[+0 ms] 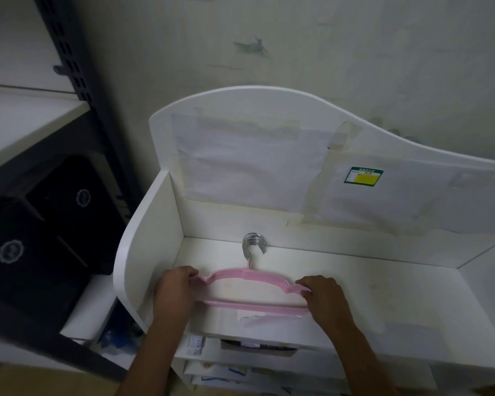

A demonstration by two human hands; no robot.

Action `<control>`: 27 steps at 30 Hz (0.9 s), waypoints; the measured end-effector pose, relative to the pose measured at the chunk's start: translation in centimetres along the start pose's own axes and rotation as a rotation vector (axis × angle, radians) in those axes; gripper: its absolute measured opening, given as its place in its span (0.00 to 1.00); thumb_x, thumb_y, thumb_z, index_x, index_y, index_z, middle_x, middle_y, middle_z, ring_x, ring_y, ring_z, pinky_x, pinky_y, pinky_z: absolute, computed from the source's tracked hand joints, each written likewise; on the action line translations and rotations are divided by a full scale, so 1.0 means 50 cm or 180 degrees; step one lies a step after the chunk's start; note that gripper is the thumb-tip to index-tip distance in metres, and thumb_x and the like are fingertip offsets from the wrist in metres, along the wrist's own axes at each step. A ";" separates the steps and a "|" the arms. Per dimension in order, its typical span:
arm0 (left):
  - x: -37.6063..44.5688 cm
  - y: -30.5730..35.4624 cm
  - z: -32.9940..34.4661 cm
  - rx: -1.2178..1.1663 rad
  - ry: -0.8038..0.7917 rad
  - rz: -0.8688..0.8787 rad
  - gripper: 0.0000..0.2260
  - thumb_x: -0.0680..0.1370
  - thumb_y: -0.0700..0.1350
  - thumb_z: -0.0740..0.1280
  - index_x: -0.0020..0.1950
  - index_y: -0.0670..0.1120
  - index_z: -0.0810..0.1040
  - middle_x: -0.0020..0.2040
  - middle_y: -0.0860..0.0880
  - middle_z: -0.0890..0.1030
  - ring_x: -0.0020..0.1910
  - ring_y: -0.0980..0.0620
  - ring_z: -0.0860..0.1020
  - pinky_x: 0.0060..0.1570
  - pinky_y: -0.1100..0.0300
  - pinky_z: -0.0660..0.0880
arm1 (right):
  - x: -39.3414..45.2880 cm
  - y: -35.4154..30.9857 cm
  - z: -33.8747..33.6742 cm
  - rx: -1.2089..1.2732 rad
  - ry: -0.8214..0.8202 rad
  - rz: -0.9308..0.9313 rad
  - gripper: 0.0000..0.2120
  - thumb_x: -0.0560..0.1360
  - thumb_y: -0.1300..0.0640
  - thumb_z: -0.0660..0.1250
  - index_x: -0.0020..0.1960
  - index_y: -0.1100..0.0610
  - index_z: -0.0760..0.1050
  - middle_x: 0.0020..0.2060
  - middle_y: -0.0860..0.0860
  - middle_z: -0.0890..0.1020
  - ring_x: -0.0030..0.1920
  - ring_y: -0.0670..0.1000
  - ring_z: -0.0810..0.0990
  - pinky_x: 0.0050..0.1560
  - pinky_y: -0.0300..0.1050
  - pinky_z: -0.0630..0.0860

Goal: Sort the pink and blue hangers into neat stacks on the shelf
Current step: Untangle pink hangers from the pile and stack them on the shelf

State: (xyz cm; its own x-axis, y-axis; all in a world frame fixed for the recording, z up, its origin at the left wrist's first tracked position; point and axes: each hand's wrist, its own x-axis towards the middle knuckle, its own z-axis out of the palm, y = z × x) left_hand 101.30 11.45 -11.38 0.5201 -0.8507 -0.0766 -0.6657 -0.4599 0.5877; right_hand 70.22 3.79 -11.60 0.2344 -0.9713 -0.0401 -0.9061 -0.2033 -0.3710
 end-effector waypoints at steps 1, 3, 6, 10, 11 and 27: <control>0.000 0.005 -0.001 0.0066 -0.0018 0.0041 0.19 0.74 0.31 0.64 0.58 0.49 0.83 0.50 0.49 0.85 0.45 0.50 0.83 0.50 0.57 0.80 | 0.002 -0.001 -0.001 -0.0033 -0.0047 -0.0009 0.11 0.75 0.59 0.69 0.54 0.49 0.83 0.44 0.47 0.86 0.44 0.48 0.83 0.40 0.33 0.71; 0.003 0.016 -0.003 0.0168 -0.0094 0.0094 0.18 0.73 0.32 0.65 0.56 0.51 0.84 0.50 0.49 0.85 0.45 0.50 0.83 0.49 0.57 0.80 | 0.004 -0.007 -0.005 -0.0133 -0.0137 -0.0006 0.08 0.75 0.58 0.68 0.51 0.49 0.83 0.42 0.47 0.85 0.41 0.47 0.82 0.34 0.31 0.65; 0.010 0.021 -0.007 0.0369 -0.0193 0.0092 0.19 0.74 0.33 0.65 0.54 0.54 0.85 0.49 0.50 0.85 0.43 0.50 0.82 0.47 0.57 0.81 | 0.003 -0.010 -0.003 -0.0273 -0.0121 0.0017 0.06 0.76 0.55 0.67 0.50 0.49 0.82 0.44 0.48 0.83 0.43 0.47 0.81 0.38 0.37 0.65; 0.014 0.018 -0.007 0.0461 -0.0247 0.0106 0.19 0.73 0.32 0.64 0.51 0.55 0.86 0.45 0.50 0.85 0.40 0.51 0.82 0.44 0.57 0.81 | 0.004 -0.011 -0.001 -0.0360 -0.0092 0.0015 0.07 0.77 0.54 0.66 0.51 0.48 0.82 0.44 0.47 0.83 0.42 0.46 0.80 0.37 0.35 0.65; 0.015 0.018 -0.007 0.0509 -0.0247 0.0121 0.19 0.73 0.33 0.65 0.50 0.55 0.86 0.43 0.51 0.85 0.39 0.51 0.82 0.43 0.57 0.81 | 0.005 -0.013 -0.003 -0.0377 -0.0094 0.0010 0.06 0.77 0.55 0.67 0.50 0.49 0.82 0.42 0.47 0.83 0.39 0.45 0.79 0.35 0.34 0.64; 0.027 0.021 -0.007 0.0696 -0.0488 0.0354 0.14 0.75 0.40 0.66 0.49 0.58 0.86 0.46 0.52 0.85 0.40 0.51 0.82 0.42 0.60 0.79 | 0.018 -0.064 -0.011 -0.0489 -0.0232 -0.0062 0.09 0.74 0.46 0.69 0.44 0.52 0.80 0.33 0.49 0.78 0.43 0.52 0.82 0.38 0.40 0.67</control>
State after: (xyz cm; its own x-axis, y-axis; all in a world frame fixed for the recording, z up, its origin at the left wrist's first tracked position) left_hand 101.49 9.91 -10.57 0.3615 -0.9199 -0.1520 -0.8223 -0.3914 0.4130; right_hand 73.15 3.51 -9.94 0.2722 -0.9566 -0.1036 -0.9430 -0.2438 -0.2265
